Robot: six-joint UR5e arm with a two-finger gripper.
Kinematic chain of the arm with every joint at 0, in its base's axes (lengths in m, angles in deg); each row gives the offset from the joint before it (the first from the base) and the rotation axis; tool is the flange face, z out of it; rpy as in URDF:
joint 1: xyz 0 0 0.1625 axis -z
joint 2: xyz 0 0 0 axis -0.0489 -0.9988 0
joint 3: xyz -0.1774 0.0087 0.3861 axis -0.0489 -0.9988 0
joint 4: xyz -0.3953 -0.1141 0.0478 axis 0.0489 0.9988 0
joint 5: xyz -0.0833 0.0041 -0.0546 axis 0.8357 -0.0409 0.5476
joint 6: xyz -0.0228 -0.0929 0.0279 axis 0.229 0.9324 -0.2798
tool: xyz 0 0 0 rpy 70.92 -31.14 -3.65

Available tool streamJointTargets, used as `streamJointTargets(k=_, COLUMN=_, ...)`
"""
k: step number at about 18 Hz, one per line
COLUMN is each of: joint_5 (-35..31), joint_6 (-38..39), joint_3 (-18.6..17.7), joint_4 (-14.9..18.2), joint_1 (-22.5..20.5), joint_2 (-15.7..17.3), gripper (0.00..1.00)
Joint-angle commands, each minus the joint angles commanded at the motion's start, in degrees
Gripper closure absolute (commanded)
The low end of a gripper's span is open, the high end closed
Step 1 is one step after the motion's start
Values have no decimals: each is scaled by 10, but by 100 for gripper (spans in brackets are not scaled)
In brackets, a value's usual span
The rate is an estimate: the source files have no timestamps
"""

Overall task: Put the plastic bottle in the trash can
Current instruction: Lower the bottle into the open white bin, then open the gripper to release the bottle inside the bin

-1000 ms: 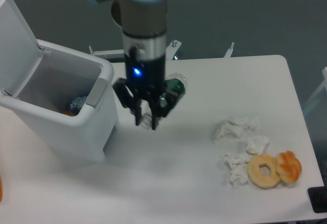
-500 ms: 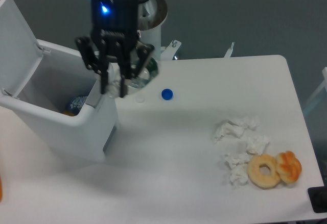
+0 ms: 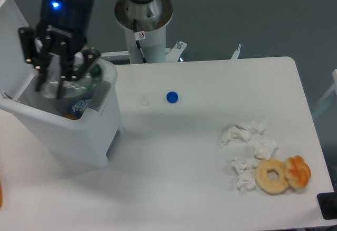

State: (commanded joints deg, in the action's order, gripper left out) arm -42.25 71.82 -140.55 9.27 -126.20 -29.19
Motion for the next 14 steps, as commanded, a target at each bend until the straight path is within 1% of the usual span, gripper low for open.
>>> streamJointTargets(k=1, joint_5=0, joint_6=-2, joint_3=-5, joint_4=-1, joint_1=3, joint_2=0, gripper=87)
streamJointTargets(k=3, joint_5=0, joint_6=-6, joint_3=-7, joint_4=-2, joint_1=3, joint_2=-3, gripper=80)
streamJointTargets(k=4, joint_5=0, joint_6=-7, joint_3=-6, joint_4=-2, joint_1=3, joint_2=-4, gripper=79)
streamJointTargets(k=5, joint_5=0, joint_6=-8, joint_3=-6, joint_4=-3, joint_1=3, joint_2=-5, gripper=73)
streamJointTargets(k=8, joint_5=1, joint_6=-21, joint_3=-6, joint_4=-7, joint_1=3, joint_2=-7, gripper=42)
streamJointTargets(k=9, joint_5=1, joint_6=-23, joint_3=-6, joint_4=-7, joint_1=4, joint_2=-8, gripper=28)
streamJointTargets(k=10, joint_5=0, joint_6=-24, joint_3=-6, joint_4=-7, joint_1=4, joint_2=-9, gripper=0)
streamJointTargets(k=14, joint_5=0, joint_6=-29, joint_3=-4, joint_4=-7, joint_1=4, joint_2=-6, gripper=0)
